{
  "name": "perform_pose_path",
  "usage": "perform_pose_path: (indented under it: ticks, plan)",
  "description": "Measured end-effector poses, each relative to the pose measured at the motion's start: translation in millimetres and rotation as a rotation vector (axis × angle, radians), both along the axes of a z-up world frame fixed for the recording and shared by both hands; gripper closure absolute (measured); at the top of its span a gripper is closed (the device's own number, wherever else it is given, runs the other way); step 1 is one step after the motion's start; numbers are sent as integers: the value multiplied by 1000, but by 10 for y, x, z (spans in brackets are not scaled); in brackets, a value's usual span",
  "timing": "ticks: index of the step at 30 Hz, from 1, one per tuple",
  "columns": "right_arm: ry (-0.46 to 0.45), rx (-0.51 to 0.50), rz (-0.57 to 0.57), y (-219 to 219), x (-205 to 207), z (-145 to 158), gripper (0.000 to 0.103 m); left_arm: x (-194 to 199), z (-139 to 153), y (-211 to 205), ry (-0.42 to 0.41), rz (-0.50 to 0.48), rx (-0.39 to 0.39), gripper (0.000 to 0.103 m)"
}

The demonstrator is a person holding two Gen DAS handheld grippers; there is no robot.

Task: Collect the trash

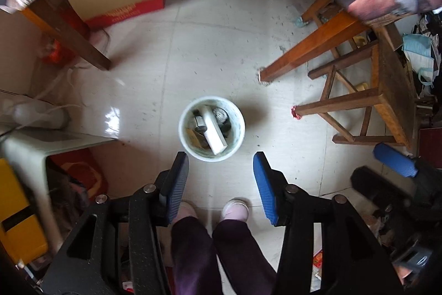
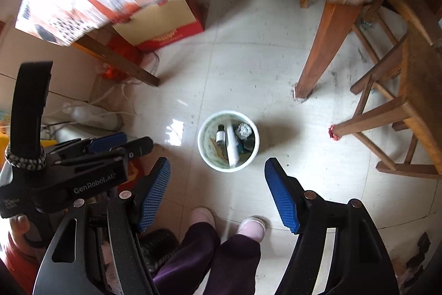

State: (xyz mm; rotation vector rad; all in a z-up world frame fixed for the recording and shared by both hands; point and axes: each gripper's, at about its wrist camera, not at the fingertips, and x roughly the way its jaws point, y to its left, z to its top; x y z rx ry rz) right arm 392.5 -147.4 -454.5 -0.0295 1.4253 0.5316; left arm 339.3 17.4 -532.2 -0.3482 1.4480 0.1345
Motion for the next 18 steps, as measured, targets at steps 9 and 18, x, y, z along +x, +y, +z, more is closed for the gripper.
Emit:
perform_pose_path:
  ticks: [9, 18]
  plan:
    - [-167, 45, 42, -130, -242, 1369, 36, -465, 1720, -47, -181, 47, 74, 55]
    - [-460, 172, -3, -263, -913, 3090, 36, -1183, 3507, -138, -478, -1, 113, 55]
